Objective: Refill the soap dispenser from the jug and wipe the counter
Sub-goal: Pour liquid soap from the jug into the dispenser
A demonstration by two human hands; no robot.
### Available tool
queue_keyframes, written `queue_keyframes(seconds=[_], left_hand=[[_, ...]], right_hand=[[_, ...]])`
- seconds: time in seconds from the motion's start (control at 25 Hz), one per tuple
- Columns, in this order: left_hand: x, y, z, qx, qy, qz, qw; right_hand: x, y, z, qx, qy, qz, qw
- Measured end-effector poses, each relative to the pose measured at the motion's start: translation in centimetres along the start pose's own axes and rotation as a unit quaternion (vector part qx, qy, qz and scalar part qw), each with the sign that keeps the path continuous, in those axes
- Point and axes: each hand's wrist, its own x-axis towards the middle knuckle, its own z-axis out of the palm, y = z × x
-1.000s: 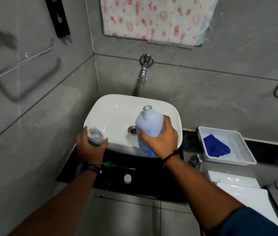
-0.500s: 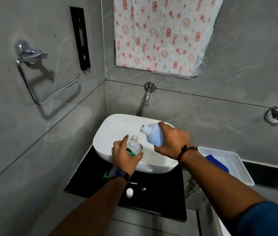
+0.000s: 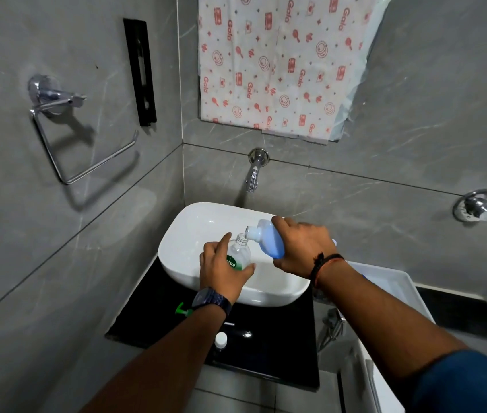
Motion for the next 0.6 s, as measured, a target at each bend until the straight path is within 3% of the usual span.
queue_keyframes(seconds=[0.6], left_hand=[[0.31, 0.95, -0.27, 0.022, -0.010, 0.008, 1.000]], right_hand=[[0.36, 0.66, -0.65, -0.021, 0.010, -0.017, 1.000]])
